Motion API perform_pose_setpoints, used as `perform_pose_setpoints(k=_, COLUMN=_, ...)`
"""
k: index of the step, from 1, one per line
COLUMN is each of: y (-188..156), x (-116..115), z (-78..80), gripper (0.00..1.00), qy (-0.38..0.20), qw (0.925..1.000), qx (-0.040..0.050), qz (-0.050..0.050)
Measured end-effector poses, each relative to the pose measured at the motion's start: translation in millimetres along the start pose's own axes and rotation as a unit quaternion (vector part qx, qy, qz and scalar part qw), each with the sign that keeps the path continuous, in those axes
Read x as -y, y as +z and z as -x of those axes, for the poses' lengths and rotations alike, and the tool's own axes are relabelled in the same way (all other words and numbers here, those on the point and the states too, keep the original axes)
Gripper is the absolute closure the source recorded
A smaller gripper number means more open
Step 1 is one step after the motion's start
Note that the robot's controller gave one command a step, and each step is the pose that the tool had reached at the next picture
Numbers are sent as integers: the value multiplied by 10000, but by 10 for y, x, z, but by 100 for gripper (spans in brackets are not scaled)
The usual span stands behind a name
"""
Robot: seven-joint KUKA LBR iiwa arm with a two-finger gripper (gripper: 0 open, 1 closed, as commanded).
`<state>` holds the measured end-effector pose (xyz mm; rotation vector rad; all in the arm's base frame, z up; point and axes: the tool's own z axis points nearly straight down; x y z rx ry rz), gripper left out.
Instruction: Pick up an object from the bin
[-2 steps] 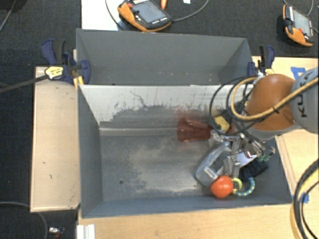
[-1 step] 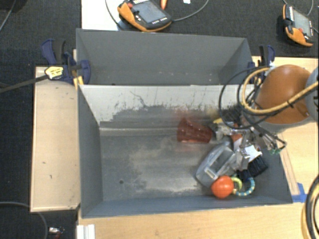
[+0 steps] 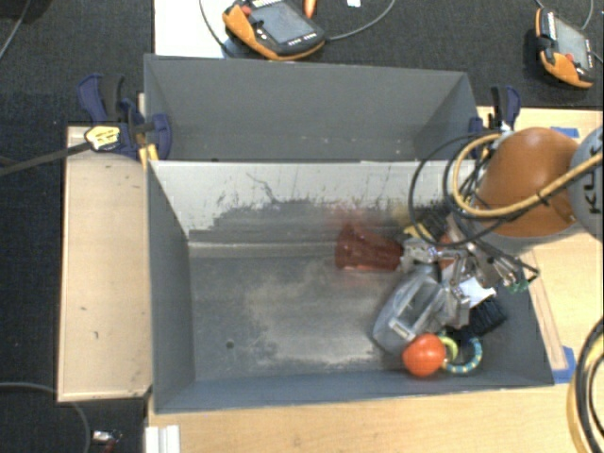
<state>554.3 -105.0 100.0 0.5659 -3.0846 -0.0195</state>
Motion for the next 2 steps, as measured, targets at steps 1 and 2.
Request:
perform_pose_setpoints(k=1, y=266, x=-122, z=9, gripper=0, qy=-1015, qw=9948, qx=0, qz=-99)
perform_pose_setpoints(k=2, y=247, x=21, z=-102, gripper=100, qy=-593, qw=9982, qx=79, qz=5)
